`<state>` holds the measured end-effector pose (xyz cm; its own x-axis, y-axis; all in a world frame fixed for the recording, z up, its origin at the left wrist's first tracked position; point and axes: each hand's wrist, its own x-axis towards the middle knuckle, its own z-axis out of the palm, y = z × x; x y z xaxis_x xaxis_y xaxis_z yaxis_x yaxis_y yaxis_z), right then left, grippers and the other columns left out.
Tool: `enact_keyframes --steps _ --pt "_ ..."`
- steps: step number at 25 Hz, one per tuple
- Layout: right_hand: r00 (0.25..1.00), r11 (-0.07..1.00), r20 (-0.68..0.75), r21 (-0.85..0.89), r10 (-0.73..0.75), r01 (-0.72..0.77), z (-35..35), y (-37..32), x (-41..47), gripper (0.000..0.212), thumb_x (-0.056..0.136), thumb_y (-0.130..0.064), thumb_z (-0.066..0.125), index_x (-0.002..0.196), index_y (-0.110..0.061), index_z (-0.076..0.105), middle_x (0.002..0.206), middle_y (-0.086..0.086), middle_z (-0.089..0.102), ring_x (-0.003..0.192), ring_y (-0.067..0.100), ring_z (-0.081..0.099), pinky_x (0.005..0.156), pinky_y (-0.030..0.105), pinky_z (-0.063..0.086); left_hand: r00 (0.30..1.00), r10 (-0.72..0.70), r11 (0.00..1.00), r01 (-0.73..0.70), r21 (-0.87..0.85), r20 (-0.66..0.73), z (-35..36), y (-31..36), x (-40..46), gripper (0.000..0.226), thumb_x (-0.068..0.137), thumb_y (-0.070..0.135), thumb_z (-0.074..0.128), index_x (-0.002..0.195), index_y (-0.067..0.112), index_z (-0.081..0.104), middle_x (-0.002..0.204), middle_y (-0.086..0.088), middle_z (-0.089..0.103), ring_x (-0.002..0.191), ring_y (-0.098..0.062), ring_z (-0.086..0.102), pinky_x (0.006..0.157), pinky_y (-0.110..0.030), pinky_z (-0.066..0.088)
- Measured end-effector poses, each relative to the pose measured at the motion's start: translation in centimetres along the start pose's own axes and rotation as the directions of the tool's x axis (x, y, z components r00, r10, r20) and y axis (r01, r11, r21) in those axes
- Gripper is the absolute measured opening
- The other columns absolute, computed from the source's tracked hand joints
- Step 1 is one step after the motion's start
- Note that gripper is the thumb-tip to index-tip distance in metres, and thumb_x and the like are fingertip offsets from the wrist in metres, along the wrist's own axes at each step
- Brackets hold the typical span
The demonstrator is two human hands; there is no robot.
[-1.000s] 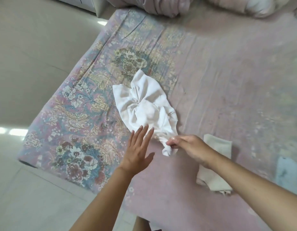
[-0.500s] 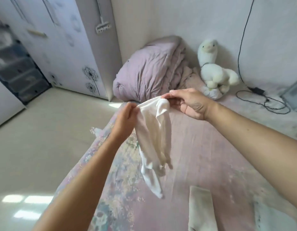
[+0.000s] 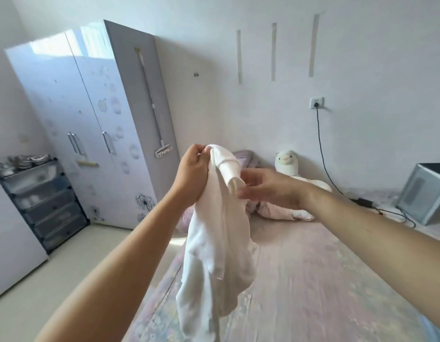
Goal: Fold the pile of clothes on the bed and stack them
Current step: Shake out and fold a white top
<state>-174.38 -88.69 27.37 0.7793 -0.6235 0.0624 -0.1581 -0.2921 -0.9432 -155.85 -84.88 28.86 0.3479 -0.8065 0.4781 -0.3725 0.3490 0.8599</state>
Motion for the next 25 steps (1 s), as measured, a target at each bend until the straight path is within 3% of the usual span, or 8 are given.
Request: enact_keyframes --steps 3,6,8,13,17,20,23,25 --pt "0.938 0.977 -0.28 -0.105 -0.207 0.185 1.8 -2.1 -0.1 0.052 0.073 -0.049 0.075 0.113 -0.019 0.06 0.101 -0.007 0.066 0.096 0.007 0.062 0.082 0.024 0.047 0.999 0.053 0.994 -0.054 0.097 0.008 -0.4 3.5 0.1 0.022 0.1 0.025 0.046 0.078 0.023 0.051 0.074 0.006 0.054 0.065 -0.007 0.046 0.059 -0.02 0.04" --pt "0.792 0.935 -0.497 -0.218 -0.354 0.281 1.4 -5.0 0.0 0.014 0.091 -0.024 0.062 0.082 -0.014 0.062 0.075 -0.003 0.057 0.064 0.003 0.048 0.062 0.019 0.039 0.997 0.072 0.989 -0.068 0.134 -0.023 -2.5 4.8 1.2 0.024 0.099 0.025 0.048 0.075 0.023 0.051 0.07 0.007 0.052 0.063 -0.008 0.044 0.06 -0.024 0.039" --pt "0.768 0.926 -0.522 -0.27 -0.371 0.264 0.6 -7.1 0.2 0.037 0.096 -0.016 0.053 0.061 -0.02 0.042 0.058 -0.005 0.036 0.048 0.002 0.03 0.05 0.021 0.027 0.998 0.064 0.981 -0.059 0.186 -0.025 -4.4 5.1 1.6 0.024 0.098 0.024 0.05 0.074 0.023 0.053 0.068 0.008 0.052 0.063 -0.009 0.045 0.062 -0.027 0.039" --pt "0.859 0.934 -0.403 -0.29 -0.317 0.209 -0.4 -10.0 2.7 0.03 0.096 -0.018 0.055 0.075 0.004 0.058 0.07 0.002 0.049 0.066 0.01 0.044 0.062 0.025 0.036 0.985 0.134 0.99 -0.138 0.034 0.104 -5.2 5.8 0.3 0.005 0.097 0.017 0.052 0.101 0.016 0.048 0.088 0.0 0.056 0.073 -0.01 0.053 0.065 -0.023 0.046" --pt "0.874 0.946 -0.372 -0.21 -0.312 0.248 0.7 -10.9 3.2 0.016 0.087 -0.027 0.069 0.079 -0.016 0.059 0.077 0.003 0.061 0.065 0.012 0.055 0.063 0.028 0.045 0.97 0.156 0.981 -0.174 0.085 0.185 -2.9 5.9 -0.3 0.067 0.076 0.023 0.077 0.128 0.027 0.035 0.106 -0.008 0.056 0.094 -0.022 0.06 0.078 -0.029 0.052" --pt "0.885 0.967 -0.427 0.084 -0.185 0.242 -1.0 -8.8 1.2 0.055 0.062 -0.049 0.079 0.096 -0.018 0.049 0.091 0.006 0.061 0.072 0.015 0.061 0.063 0.032 0.05 0.976 0.211 0.938 -0.218 0.271 0.058 -1.3 6.6 -0.1 0.041 0.084 0.016 0.07 0.118 0.015 0.048 0.095 -0.002 0.057 0.084 -0.021 0.055 0.06 -0.018 0.04" --pt "0.987 0.972 -0.132 0.227 0.092 -0.06 -3.5 -1.9 -2.3 0.098 0.036 -0.071 0.081 0.119 -0.027 0.055 0.107 -0.002 0.058 0.099 0.011 0.057 0.09 0.037 0.046 0.931 0.356 0.901 -0.366 0.234 0.085 -1.1 8.1 1.1 0.016 0.085 0.013 0.068 0.095 0.017 0.056 0.079 0.008 0.057 0.074 -0.008 0.052 0.062 -0.014 0.037" --pt "0.956 0.95 0.087 0.12 0.281 -0.29 -3.8 3.1 -4.7 0.093 0.045 -0.069 0.082 0.127 -0.036 0.052 0.121 -0.014 0.056 0.12 0.007 0.04 0.105 0.042 0.032 0.907 0.399 0.887 -0.419 0.195 0.132 -0.9 9.4 1.9 0.013 0.087 0.011 0.067 0.089 0.02 0.056 0.074 0.013 0.055 0.065 0.006 0.048 0.063 -0.014 0.037"
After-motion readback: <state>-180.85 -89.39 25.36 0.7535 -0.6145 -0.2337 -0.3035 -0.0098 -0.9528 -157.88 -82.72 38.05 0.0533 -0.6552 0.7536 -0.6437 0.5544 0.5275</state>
